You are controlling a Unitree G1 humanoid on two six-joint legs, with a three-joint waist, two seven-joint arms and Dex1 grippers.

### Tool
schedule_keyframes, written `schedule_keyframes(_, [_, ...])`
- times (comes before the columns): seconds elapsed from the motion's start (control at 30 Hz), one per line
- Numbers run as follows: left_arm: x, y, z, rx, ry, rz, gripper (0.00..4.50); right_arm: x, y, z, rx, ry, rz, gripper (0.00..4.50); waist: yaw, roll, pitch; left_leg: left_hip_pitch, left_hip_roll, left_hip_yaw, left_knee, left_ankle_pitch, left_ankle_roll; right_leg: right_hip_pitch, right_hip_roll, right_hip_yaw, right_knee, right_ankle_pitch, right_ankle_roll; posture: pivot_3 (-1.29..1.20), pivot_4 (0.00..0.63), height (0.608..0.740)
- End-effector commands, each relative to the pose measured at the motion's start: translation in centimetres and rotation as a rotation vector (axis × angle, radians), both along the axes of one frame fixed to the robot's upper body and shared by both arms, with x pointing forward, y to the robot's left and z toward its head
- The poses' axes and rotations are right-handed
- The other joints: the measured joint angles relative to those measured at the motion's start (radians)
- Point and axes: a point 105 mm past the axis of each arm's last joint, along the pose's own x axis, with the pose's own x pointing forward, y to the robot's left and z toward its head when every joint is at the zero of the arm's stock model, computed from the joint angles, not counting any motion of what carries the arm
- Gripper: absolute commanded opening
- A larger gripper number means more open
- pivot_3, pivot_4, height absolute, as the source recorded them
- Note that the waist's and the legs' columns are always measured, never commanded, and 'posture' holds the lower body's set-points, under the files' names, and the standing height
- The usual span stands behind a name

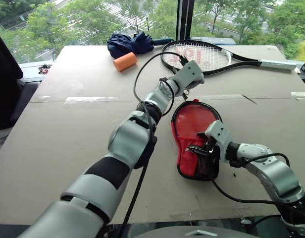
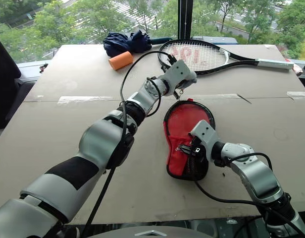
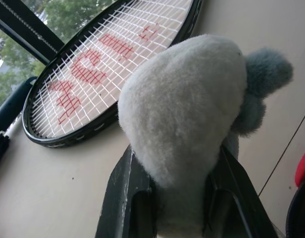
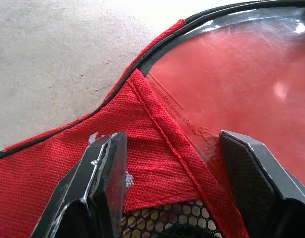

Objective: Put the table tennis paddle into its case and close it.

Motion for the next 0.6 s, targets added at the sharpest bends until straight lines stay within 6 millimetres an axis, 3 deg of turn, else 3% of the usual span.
schedule_keyframes(0.03, [-1.5, -3.8, 4.2, -0.163, -0.100, -0.135, 0.58, -2.2, -0.1, -4.2, -0.033, 0.204, -0.007, 2.94, 0.000, 0.000, 0.000, 0.000, 0.000, 0.000, 0.000, 0.000, 0.000, 0.000, 0.000, 0.000, 0.000, 0.000, 0.000, 0.00, 0.150, 0.740])
schedule_keyframes(0.2, [-5.9, -8.3, 2.1, -0.338, 0.147, -0.509, 0.58, -2.4, -0.1, -4.2, -0.022, 0.206, -0.019, 2.94, 0.000, 0.001, -0.001, -0.001, 0.000, 0.000, 0.000, 0.000, 0.000, 0.000, 0.000, -0.001, -0.001, 0.000, 0.000, 0.00, 0.150, 0.740])
schedule_keyframes(0.27, [-6.5, -8.3, 1.1, -0.290, 0.162, -0.564, 0.58, -2.4, 0.0, -4.2, -0.019, 0.209, -0.017, 2.94, -0.001, 0.002, -0.001, -0.001, 0.000, -0.001, 0.000, 0.000, 0.000, 0.000, 0.000, -0.002, -0.001, 0.000, 0.000, 0.00, 0.150, 0.740])
schedule_keyframes(0.43, [-4.9, -6.4, 0.2, -0.234, 0.152, -0.456, 0.58, -2.3, 0.1, -4.3, -0.023, 0.209, -0.006, 2.94, -0.001, 0.002, -0.001, -0.001, 0.000, -0.001, 0.000, 0.000, 0.000, 0.000, 0.000, -0.002, -0.001, 0.000, 0.000, 0.00, 0.150, 0.740])
schedule_keyframes(0.53, [-3.6, -4.7, 1.3, -0.310, 0.123, -0.373, 1.66, -2.1, 0.2, -4.3, -0.022, 0.208, -0.002, 2.94, -0.003, 0.002, -0.001, -0.001, 0.000, -0.001, 0.000, 0.000, 0.000, 0.000, 0.000, -0.002, -0.001, 0.000, 0.000, 0.00, 0.150, 0.740])
schedule_keyframes(0.57, [-3.4, -4.3, 2.0, -0.356, 0.110, -0.360, 2.32, -2.1, 0.2, -4.3, -0.023, 0.208, 0.001, 2.94, -0.003, 0.002, -0.001, -0.001, 0.000, -0.001, 0.000, 0.000, 0.000, 0.000, 0.000, -0.002, -0.001, 0.000, 0.000, 0.00, 0.150, 0.740])
schedule_keyframes(0.6, [-3.2, -3.9, 2.7, -0.415, 0.116, -0.354, 2.66, -2.1, 0.2, -4.3, -0.022, 0.208, 0.001, 2.94, -0.003, 0.002, -0.001, -0.001, 0.000, -0.002, 0.000, 0.000, 0.000, 0.000, 0.000, -0.002, -0.001, 0.000, 0.000, 0.00, 0.150, 0.740])
